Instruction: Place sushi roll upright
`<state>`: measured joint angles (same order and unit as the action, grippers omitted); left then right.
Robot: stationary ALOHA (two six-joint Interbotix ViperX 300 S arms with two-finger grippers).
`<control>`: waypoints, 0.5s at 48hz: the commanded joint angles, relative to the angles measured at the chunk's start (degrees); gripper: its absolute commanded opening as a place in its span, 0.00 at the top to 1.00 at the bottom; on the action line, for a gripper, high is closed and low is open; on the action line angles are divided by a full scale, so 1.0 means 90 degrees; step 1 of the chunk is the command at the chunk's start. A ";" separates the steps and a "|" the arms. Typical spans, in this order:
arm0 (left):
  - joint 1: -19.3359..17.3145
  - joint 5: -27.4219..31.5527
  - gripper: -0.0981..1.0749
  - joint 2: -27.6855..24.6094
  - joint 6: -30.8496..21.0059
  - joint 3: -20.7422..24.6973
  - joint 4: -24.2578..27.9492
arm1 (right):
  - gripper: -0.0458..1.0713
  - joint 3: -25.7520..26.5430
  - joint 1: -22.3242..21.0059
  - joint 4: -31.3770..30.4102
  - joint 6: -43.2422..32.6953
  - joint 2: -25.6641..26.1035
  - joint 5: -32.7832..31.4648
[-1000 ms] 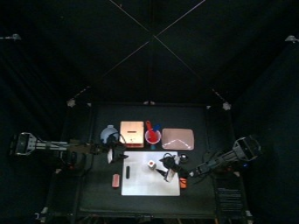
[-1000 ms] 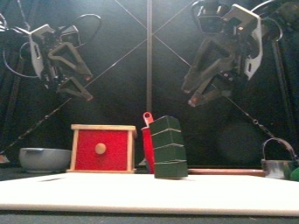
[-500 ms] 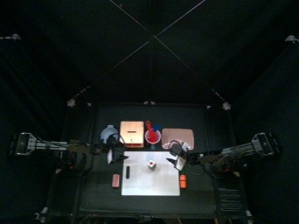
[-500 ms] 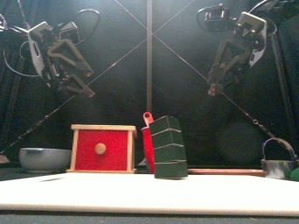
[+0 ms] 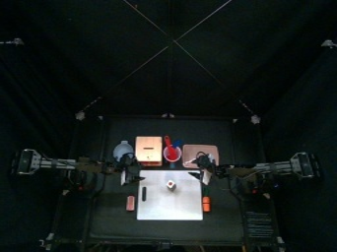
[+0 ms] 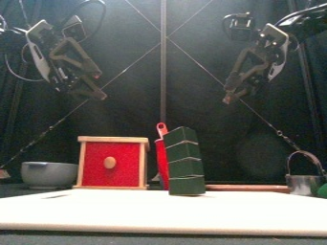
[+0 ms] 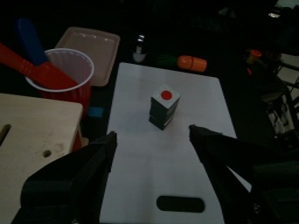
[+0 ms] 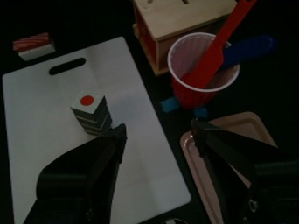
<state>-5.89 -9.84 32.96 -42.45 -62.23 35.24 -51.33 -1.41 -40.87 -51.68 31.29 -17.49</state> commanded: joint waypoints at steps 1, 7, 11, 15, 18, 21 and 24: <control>-0.0010 -0.0117 0.08 0.0010 0.0039 0.0088 -0.0049 | 0.13 0.0000 -0.0068 0.0000 -0.0039 0.0020 0.0459; -0.0010 -0.0176 0.08 0.0010 0.0059 0.0059 -0.0039 | 0.13 -0.0127 -0.0078 -0.0010 -0.0049 0.0000 0.1074; -0.0020 -0.0176 0.08 0.0010 0.0098 0.0059 -0.0039 | 0.13 -0.0215 -0.0068 0.0068 -0.0068 0.0010 0.1357; -0.0029 -0.0166 0.08 0.0010 0.0156 0.0049 -0.0049 | 0.13 -0.0283 -0.0068 0.0166 -0.0068 0.0000 0.1465; -0.0059 -0.0166 0.08 0.0010 0.0195 0.0039 -0.0049 | 0.13 -0.0312 -0.0068 0.0195 -0.0068 0.0000 0.1455; -0.0107 -0.0166 0.08 0.0000 0.0254 0.0029 -0.0049 | 0.13 -0.0352 -0.0068 0.0195 -0.0068 0.0000 0.1465; -0.0156 -0.0176 0.08 0.0010 0.0293 0.0029 -0.0049 | 0.13 -0.0361 -0.0068 0.0195 -0.0059 0.0000 0.1465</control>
<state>-6.50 -10.90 32.96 -40.17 -62.67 34.98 -55.02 -2.02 -39.11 -52.29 30.94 -4.75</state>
